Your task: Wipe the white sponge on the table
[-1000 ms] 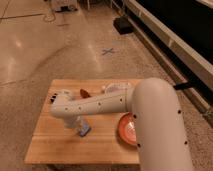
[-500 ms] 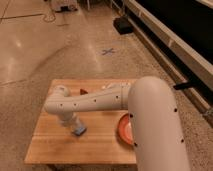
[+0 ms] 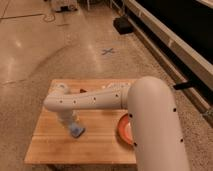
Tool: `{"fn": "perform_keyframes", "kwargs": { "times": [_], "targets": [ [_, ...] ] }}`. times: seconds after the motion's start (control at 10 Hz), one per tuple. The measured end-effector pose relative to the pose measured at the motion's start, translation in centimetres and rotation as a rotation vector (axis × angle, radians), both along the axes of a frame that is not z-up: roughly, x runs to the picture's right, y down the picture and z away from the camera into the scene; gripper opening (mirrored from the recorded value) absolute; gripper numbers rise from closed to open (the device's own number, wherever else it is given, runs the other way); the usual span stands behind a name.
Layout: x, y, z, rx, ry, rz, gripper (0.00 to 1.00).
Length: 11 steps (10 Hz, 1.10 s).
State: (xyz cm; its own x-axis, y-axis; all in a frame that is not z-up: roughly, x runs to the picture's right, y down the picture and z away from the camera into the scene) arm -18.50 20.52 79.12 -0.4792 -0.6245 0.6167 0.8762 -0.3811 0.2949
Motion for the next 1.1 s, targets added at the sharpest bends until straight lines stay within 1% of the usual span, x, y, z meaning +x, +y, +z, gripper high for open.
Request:
{"fn": "perform_keyframes", "kwargs": {
  "times": [0.2, 0.5, 0.8, 1.0, 1.1],
  "targets": [
    [0.2, 0.2, 0.0, -0.011, -0.002, -0.003, 0.80],
    [0.6, 1.0, 0.5, -0.028, -0.010, -0.004, 0.80],
    [2.2, 2.5, 2.3, -0.040, -0.007, 0.018, 0.80],
    [2.6, 3.1, 3.1, -0.039, -0.003, 0.024, 0.80],
    [2.8, 3.4, 3.5, -0.037, 0.000, 0.028, 0.78]
  ]
}}
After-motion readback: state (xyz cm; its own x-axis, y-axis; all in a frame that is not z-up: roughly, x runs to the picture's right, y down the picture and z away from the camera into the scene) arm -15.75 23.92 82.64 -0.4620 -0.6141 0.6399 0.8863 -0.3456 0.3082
